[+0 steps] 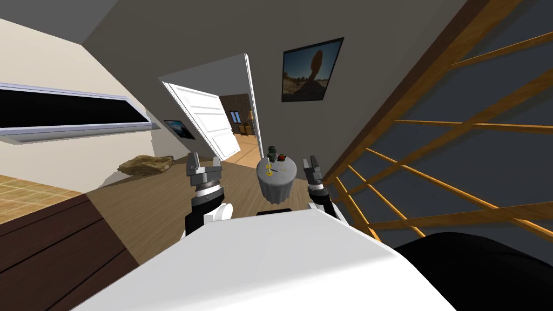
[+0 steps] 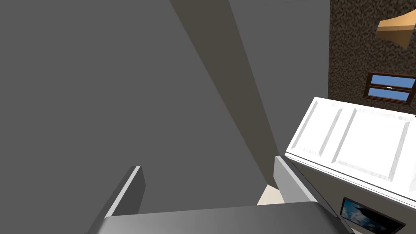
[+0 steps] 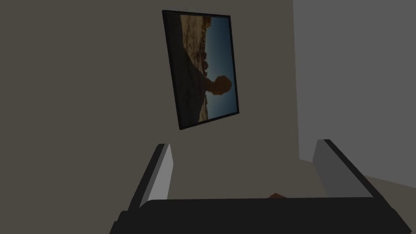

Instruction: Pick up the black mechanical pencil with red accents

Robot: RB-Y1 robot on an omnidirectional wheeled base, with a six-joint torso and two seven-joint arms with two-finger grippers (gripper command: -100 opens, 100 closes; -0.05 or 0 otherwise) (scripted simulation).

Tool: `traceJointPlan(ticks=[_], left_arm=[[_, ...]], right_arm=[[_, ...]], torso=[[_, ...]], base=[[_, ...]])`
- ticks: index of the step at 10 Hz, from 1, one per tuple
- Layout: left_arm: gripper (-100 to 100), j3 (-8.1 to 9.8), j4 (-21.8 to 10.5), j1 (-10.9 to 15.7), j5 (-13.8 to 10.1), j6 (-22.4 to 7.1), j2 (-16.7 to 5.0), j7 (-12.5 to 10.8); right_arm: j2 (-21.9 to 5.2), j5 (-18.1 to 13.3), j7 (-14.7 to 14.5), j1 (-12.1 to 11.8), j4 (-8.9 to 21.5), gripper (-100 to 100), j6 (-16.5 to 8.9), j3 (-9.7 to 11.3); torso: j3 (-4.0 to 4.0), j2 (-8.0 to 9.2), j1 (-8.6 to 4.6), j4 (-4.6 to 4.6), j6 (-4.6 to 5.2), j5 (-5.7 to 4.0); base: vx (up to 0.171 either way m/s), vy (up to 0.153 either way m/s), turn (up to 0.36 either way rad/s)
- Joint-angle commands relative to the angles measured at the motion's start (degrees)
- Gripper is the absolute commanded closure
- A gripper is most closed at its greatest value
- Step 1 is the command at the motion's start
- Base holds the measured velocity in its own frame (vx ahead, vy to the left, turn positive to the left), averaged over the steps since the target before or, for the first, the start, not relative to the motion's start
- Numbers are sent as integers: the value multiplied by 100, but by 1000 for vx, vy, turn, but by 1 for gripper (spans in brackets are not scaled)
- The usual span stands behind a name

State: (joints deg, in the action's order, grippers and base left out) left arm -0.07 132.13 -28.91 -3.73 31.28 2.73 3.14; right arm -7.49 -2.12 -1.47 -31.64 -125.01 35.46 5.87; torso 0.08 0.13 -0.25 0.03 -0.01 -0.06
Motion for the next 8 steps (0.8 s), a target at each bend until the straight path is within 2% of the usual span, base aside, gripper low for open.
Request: traceJointPlan(ticks=[1,2,3,5,6,7,8], left_arm=[[0,0,0,0,0,0,0,0],[0,0,0,0,0,0,0,0],[0,0,0,0,0,0,0,0],[0,0,0,0,0,0,0,0],[0,0,0,1,0,0,0,0],[0,1,0,-1,0,0,0,0],[0,0,0,0,0,0,0,0]], right_arm=[[-286,20,-56,-117,213,-100,11,84],[-466,28,-105,-200,395,-100,42,159],[-556,28,-105,-200,403,-100,42,159],[-932,38,-210,-374,754,-100,111,326],[-1031,38,-210,-374,824,-100,111,326],[-1240,37,-266,-464,1056,-100,147,416],[-1275,37,-266,-464,1056,-100,147,416]], torso=[[0,0,0,0,0,0],[1,2,-2,0,-1,0],[4,7,-5,1,0,-1],[2,4,3,1,0,1],[4,7,-4,2,-1,0],[2,3,0,1,4,0],[-1,-2,3,0,0,1]], base=[[-40,-57,301],[-56,-67,297],[-50,-50,65],[-54,-48,282],[-47,-48,135],[-37,-33,233],[-28,-25,119]])
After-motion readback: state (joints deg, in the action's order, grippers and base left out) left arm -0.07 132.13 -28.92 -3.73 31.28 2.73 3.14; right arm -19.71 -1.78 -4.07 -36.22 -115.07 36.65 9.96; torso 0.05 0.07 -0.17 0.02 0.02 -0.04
